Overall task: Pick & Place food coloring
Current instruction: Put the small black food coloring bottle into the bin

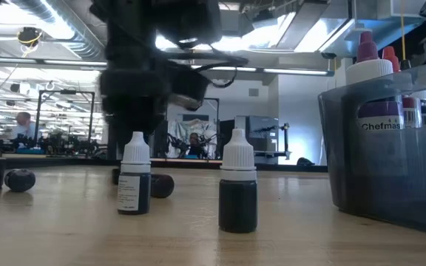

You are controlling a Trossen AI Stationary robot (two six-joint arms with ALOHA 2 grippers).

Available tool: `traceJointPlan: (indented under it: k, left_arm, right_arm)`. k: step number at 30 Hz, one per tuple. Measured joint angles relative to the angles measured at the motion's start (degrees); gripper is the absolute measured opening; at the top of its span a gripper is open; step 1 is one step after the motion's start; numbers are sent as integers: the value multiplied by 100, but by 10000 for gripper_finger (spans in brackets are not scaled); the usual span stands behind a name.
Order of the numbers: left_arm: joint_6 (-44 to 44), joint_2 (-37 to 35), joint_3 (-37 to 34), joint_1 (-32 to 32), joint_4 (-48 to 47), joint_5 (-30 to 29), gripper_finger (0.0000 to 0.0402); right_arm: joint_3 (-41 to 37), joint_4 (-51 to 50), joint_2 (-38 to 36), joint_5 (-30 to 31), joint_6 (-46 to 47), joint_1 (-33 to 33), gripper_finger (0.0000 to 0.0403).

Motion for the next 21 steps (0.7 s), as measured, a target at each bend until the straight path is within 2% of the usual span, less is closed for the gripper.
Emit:
traceJointPlan:
  k: [7,11,15,18,21]
  left_arm:
    - [639,-11,711,328,442,-261,70]
    - [1508,-13,1161,508,779,-394,69]
    - [2329,-18,1336,600,2173,-119,77]
    - [2905,-3,1332,611,3268,457,77]
    - [3270,33,1332,604,3992,911,74]
  right_arm:
    - [0,281,-2,161,-72,0,117]
    - [0,864,-2,873,-107,0,117]
    - [0,1507,-2,1826,-317,0,117]
    - [0,2202,-2,2110,-1346,-2,117]
    - [0,3252,0,1906,-2936,-26,117]
